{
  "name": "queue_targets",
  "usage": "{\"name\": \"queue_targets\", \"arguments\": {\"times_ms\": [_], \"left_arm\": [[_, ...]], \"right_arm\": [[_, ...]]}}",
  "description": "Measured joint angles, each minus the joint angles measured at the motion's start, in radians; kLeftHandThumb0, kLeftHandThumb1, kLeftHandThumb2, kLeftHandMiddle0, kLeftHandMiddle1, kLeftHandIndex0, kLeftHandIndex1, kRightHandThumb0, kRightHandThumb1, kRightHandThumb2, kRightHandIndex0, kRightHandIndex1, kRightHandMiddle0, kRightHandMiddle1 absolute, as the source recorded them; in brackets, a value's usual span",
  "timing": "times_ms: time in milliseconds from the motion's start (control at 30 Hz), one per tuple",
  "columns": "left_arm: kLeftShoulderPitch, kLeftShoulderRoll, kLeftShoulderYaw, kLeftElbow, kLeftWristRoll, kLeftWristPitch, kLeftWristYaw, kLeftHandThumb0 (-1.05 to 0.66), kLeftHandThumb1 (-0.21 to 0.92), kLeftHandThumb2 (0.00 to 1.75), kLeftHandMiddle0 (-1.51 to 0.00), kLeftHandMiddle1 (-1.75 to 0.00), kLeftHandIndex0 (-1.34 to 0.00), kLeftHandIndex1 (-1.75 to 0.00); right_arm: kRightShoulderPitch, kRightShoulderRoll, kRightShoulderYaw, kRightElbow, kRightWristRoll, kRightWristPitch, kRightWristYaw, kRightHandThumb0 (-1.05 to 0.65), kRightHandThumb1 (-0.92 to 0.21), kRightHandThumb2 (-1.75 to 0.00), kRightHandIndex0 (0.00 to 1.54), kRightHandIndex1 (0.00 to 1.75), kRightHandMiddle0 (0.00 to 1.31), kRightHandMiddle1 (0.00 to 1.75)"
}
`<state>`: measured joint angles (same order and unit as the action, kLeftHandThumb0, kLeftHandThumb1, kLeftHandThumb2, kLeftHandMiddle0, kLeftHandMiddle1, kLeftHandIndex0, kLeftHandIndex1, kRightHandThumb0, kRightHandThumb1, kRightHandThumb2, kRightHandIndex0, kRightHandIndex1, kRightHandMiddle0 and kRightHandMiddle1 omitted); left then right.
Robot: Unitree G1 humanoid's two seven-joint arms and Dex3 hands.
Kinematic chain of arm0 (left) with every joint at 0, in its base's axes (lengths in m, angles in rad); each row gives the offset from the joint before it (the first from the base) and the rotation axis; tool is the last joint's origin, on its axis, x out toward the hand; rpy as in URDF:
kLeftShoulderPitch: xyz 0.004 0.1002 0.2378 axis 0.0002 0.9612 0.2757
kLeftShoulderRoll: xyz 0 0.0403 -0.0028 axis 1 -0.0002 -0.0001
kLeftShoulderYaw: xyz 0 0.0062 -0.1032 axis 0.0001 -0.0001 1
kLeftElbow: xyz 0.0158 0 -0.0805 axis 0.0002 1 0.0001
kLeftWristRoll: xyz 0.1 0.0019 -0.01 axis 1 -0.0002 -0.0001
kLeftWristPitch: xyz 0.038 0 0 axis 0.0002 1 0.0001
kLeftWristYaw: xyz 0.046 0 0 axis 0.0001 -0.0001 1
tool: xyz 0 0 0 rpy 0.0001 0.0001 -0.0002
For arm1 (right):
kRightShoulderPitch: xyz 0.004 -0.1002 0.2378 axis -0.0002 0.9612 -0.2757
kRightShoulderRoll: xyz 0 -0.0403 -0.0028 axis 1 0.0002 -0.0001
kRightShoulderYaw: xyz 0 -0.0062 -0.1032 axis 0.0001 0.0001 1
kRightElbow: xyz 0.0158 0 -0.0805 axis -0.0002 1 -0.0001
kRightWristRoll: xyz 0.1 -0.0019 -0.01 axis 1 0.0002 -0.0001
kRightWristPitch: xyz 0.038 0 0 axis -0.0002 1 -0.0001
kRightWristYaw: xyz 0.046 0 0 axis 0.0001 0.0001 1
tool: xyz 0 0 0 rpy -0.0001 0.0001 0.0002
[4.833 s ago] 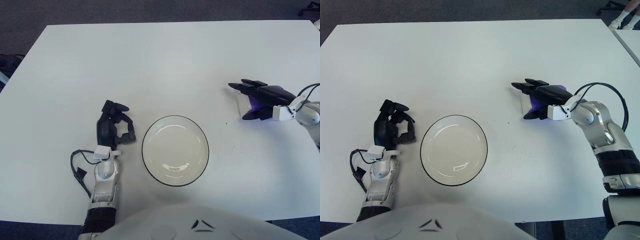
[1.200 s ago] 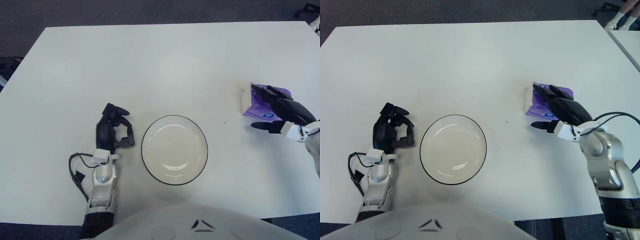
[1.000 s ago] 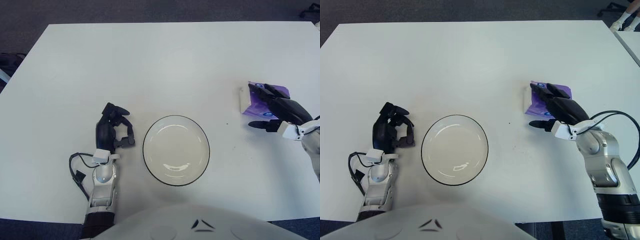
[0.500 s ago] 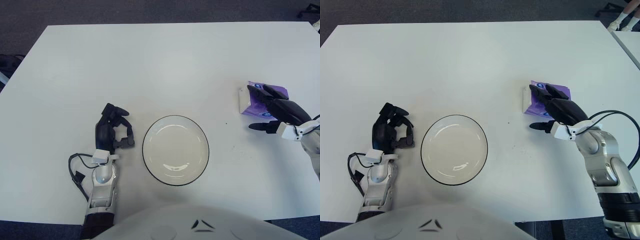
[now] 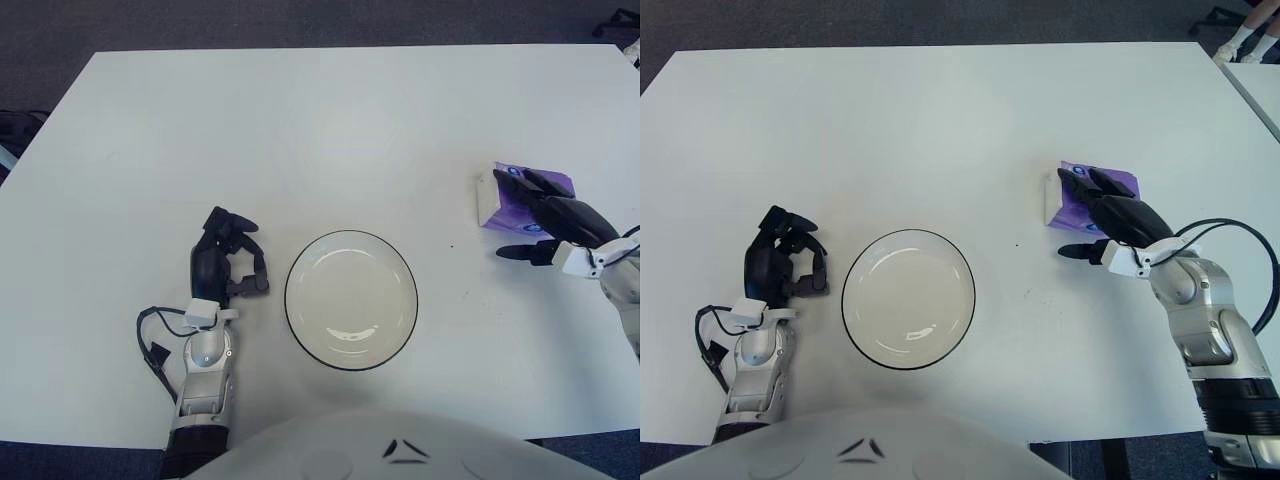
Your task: Put the tissue paper into the plate.
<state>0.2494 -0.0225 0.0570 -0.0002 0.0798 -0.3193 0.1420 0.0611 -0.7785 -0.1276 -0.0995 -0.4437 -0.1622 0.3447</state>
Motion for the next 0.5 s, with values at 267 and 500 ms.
{"name": "queue_targets", "arguments": {"times_ms": [267,500], "left_arm": [[0.0,0.001,0.0,0.0,0.001,0.0,0.0,-0.01,0.03,1.66,-0.85,-1.75,-0.59,-1.72],[0.0,0.001,0.0,0.001,0.003,-0.005,0.0,-0.01,-0.01,1.69,-0.88,-1.75,-0.61,-1.72]], "right_arm": [[-0.005,0.0,0.009,0.03,-0.021,-0.047,-0.058,-1.05,-0.74,-0.36,0.0,0.0,0.0,0.0],[-0.01,0.005,0.012,0.072,-0.035,-0.105,-0.142,-1.05,-0.76,-0.36,0.0,0.0,0.0,0.0]]}}
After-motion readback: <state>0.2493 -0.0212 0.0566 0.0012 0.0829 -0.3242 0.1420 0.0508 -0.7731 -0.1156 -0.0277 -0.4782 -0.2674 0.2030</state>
